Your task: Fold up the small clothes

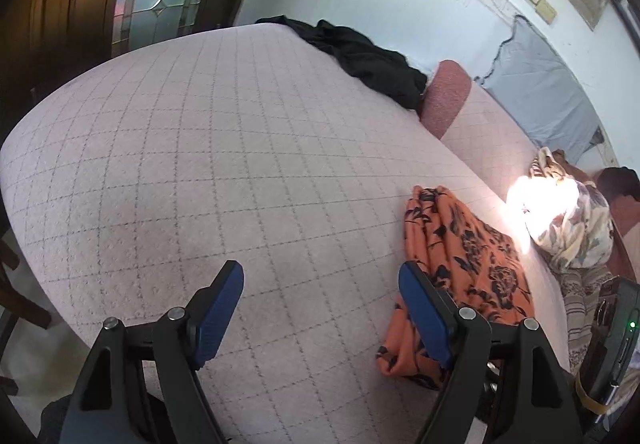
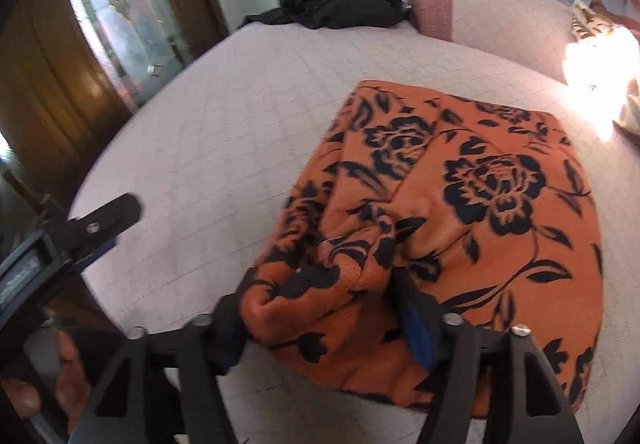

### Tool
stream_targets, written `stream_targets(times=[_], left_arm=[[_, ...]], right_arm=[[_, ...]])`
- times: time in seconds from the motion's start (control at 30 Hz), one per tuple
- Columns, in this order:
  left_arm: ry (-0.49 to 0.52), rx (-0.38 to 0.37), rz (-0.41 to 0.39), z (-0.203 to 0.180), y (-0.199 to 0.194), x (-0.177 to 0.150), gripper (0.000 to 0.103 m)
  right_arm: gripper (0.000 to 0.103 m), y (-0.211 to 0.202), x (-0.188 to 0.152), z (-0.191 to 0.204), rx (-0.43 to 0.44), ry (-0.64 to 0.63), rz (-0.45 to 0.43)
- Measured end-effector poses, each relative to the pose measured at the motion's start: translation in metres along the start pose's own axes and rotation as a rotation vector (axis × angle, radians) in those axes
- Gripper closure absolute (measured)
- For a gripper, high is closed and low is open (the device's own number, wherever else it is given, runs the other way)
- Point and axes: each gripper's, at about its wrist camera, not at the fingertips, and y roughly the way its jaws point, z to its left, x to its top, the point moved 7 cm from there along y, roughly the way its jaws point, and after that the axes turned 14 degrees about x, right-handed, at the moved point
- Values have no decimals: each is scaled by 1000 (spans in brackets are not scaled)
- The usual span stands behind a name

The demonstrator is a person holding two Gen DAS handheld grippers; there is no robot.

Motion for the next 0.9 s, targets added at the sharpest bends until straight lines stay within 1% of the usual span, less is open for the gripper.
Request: stream_targets(times=[0.07,0.13,0.23,0.27,0.33,0.4,0.47,0.53,0.57,0.6,0.63,0.67,0.7,0.73,0.8,0.87,0.9], left_arm=[[28,-41,-2,-12,-7,-3,22],[66,-87,-8,-24,-15,-7,22],[165,-148,-7,-51,-30,-23,22],[199,-170,2,-63,-33,-31,22],[266,-204,30,-86,-36,-43,22],[325,-190,54,-106,-28,-53,22],[339,-163,92,-120,-14,-57,22],[336,-144,110,-130,-3,-57,23],[343,-133,114,-135,2,-57,27],[347,-123,135,-139,9,-59,33],[338,-120,185,-141,18,-61,61],[322,-125,233,-141,25,-62,87],[298,-128,254,-139,28,-59,87],[273,-151,245,-137,25,-53,88],[262,-199,181,-137,3,-38,89],[284,-231,77,-136,-23,-26,89],[282,-211,66,-131,-21,-26,89]], right_arm=[[31,-10,-1,5,69,30,-44],[31,-31,-3,1,119,78,-113],[30,-69,-12,-14,130,150,-220],[28,-79,-15,-21,132,174,-247],[26,-96,-22,-37,106,210,-294],[26,-108,-27,-53,94,256,-320],[26,-116,-34,-72,107,315,-337],[26,-123,-38,-82,117,347,-351],[26,-127,-41,-84,119,351,-354],[26,-128,-42,-86,119,352,-357],[26,-130,-45,-91,121,356,-361],[26,-130,-46,-93,125,364,-364],[26,-131,-49,-97,130,375,-366],[26,-133,-53,-98,134,384,-371],[26,-137,-55,-102,135,392,-379],[26,-138,-55,-103,143,397,-391],[26,-138,-55,-104,143,398,-391]])
